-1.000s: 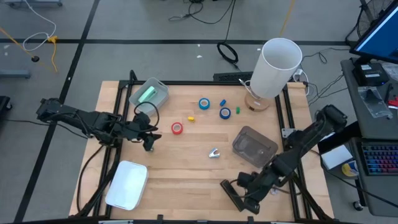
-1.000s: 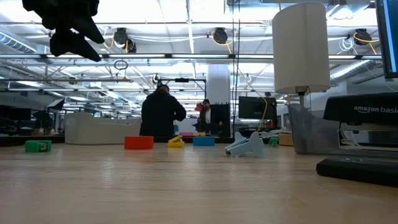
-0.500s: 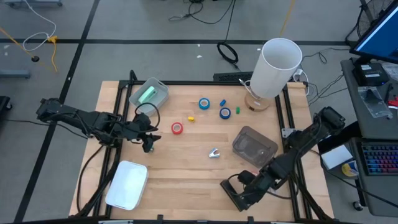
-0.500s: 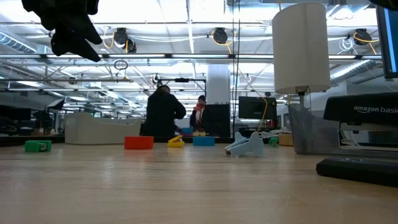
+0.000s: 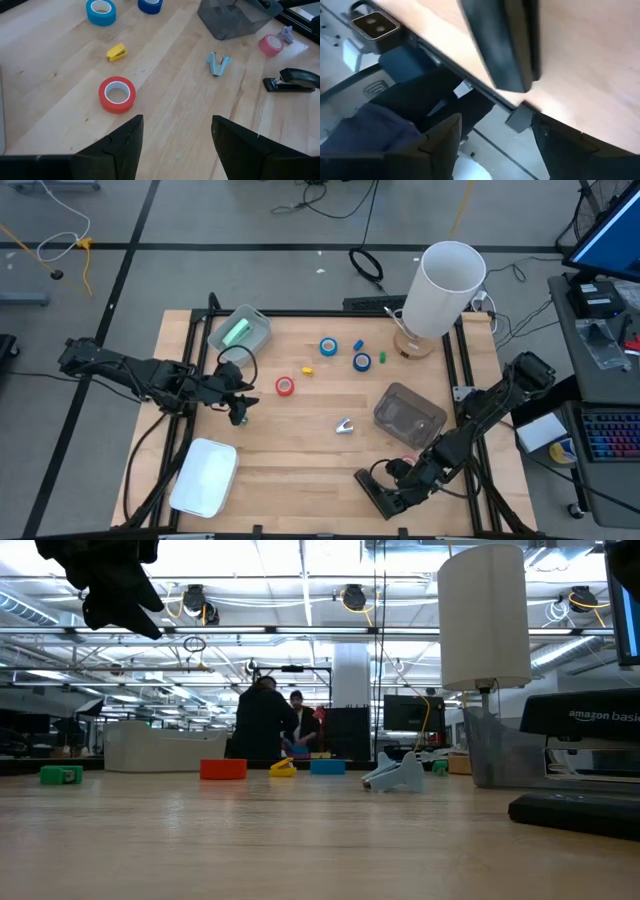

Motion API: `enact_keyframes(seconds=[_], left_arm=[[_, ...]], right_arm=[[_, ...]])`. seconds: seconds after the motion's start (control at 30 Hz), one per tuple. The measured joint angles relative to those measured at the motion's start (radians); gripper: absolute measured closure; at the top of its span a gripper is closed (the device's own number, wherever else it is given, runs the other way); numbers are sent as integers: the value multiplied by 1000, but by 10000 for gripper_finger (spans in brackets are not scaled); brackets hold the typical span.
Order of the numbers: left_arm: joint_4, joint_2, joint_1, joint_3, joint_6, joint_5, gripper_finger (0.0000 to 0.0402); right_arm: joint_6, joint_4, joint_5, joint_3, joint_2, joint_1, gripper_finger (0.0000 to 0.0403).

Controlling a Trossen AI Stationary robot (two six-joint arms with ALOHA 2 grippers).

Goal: Pick and place Stapler, Stapler remover, tape
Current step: Put the large black stapler into the gray bin

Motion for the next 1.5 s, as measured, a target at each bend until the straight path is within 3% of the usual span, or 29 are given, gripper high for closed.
enact_keyframes(seconds=[0.33, 0.83, 0.97, 1.13, 1.33, 1.5], left_arm=[[0, 0, 0, 0, -1, 0, 167], [0, 0, 0, 0, -1, 0, 167], [0, 0, 0, 0, -1, 0, 167], [0, 0, 0, 0, 1, 0, 167], [0, 0, 0, 0, 5, 0, 167], [0, 0, 0, 0, 8, 0, 167]], right_arm=[[-15, 0, 55, 0, -1, -1, 171], [-77, 41, 56, 0, -1, 0, 174], [-90, 58, 139, 3, -1, 4, 176], [-97, -33, 161, 48, -1, 10, 172], [-103, -326, 186, 172, -1, 9, 176], [-133, -323, 241, 198, 8, 5, 174]])
